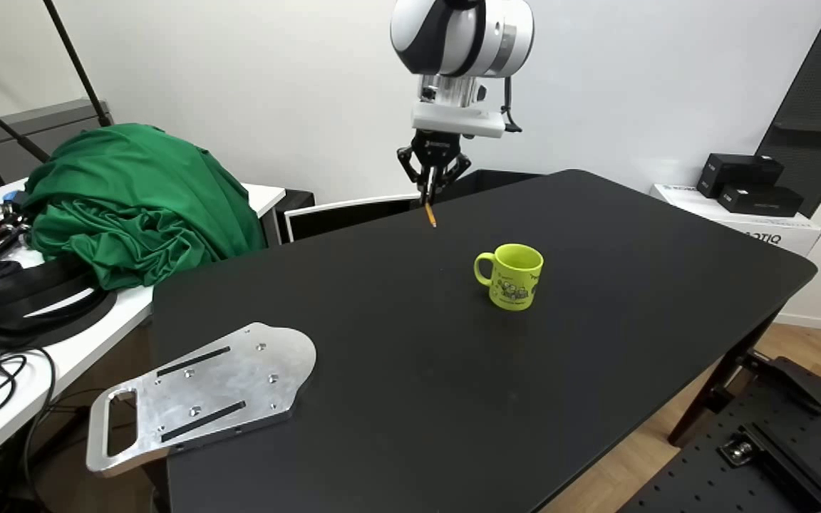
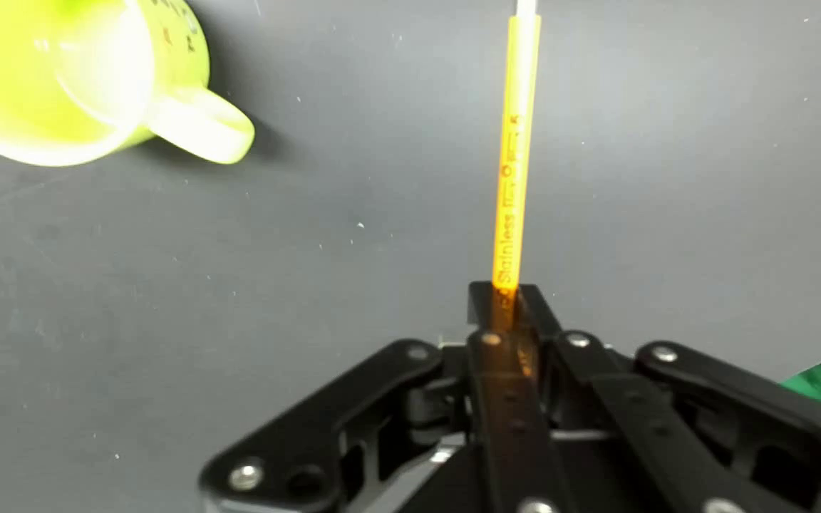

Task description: Place the Allen wrench in the yellow mug

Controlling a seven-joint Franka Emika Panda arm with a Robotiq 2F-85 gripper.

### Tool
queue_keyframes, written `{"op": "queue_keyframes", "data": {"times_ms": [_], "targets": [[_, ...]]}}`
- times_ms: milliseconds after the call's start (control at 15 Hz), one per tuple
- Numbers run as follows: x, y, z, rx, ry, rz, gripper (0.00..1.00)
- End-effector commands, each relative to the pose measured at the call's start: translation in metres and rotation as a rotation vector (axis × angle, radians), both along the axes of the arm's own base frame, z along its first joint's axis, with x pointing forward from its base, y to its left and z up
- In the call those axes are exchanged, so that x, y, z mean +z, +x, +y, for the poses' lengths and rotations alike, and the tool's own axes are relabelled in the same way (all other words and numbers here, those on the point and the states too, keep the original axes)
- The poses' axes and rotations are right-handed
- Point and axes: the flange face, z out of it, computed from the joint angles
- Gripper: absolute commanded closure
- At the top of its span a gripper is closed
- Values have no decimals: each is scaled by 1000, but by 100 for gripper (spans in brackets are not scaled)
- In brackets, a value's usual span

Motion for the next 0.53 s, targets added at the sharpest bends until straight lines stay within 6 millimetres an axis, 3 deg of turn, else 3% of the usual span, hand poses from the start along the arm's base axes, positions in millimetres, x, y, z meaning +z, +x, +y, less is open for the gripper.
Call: {"op": "queue_keyframes", "data": {"times_ms": [0,200,467], "targets": [[10,-9,-34,-77,124,89,98],[0,-17,-61,-128,200,169,98],[-18,-30,-79,-168,286,289,98]]}}
